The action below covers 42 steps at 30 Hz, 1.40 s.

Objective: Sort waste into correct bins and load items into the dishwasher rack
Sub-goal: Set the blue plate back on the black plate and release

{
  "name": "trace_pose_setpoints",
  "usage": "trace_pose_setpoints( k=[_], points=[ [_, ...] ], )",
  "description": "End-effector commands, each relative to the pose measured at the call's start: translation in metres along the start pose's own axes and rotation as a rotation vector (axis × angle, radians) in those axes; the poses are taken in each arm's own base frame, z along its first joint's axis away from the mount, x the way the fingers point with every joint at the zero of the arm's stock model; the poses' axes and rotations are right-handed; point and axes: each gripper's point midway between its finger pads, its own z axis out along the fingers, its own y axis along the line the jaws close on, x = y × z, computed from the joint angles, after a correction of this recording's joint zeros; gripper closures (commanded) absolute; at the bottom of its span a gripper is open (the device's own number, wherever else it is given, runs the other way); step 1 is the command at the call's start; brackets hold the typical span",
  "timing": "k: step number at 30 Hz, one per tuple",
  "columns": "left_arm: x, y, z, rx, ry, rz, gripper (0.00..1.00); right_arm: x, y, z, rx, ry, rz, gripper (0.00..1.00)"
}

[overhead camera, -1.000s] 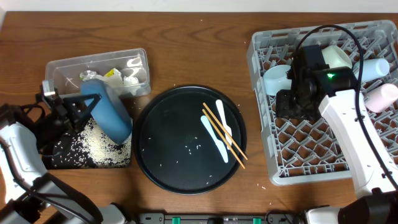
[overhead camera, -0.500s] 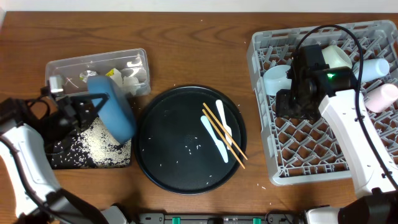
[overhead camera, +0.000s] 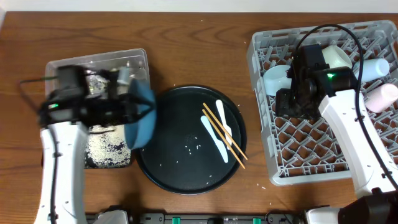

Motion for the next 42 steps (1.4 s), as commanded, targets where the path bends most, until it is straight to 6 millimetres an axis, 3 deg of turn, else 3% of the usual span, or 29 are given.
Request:
trace_pose_setpoints(
  k=[1,7,14,19,23,24,26,29,32,35,39,42],
  points=[
    [0.002,-0.004,0.022,-0.146,0.039,0.043,0.94,-0.006,-0.002,-0.005,0.007,-0.019,0.009,0.41],
    [0.017,-0.016,0.068,-0.3,0.102,0.113,0.94,-0.005,-0.003,-0.005,0.007,-0.018,0.009,0.41],
    [0.036,-0.032,0.12,-0.295,0.185,0.131,0.94,-0.005,-0.003,-0.005,0.007,-0.019,0.009,0.41],
    [0.046,-0.024,0.143,-0.325,0.237,0.141,0.94,-0.004,-0.003,-0.005,0.008,-0.014,0.009,0.41],
    [0.047,-0.018,0.146,-0.348,0.245,0.137,0.91,-0.003,-0.003,-0.005,0.01,-0.011,0.004,0.41],
    [0.045,-0.017,0.145,-0.356,0.239,0.141,0.84,-0.004,-0.003,-0.005,0.01,-0.011,-0.003,0.41],
    [0.043,-0.015,0.143,-0.374,0.227,0.145,0.59,-0.004,-0.005,-0.005,0.02,-0.015,-0.003,0.41],
    [0.041,-0.018,0.137,-0.372,0.214,0.147,0.43,-0.007,-0.004,-0.008,0.016,-0.027,-0.01,0.41],
    [0.037,-0.022,0.122,-0.369,0.19,0.151,0.39,-0.016,-0.001,-0.02,0.005,-0.067,-0.042,0.4],
    [0.026,-0.021,0.091,-0.4,0.127,0.13,0.37,-0.031,0.016,-0.042,-0.05,-0.134,-0.135,0.4],
    [0.012,0.006,0.038,-0.532,0.017,0.058,0.33,-0.046,0.052,-0.069,-0.151,-0.231,-0.276,0.31],
    [0.008,0.035,-0.006,-0.642,-0.055,-0.039,0.27,-0.046,0.085,-0.076,-0.243,-0.267,-0.36,0.28]
  ],
)
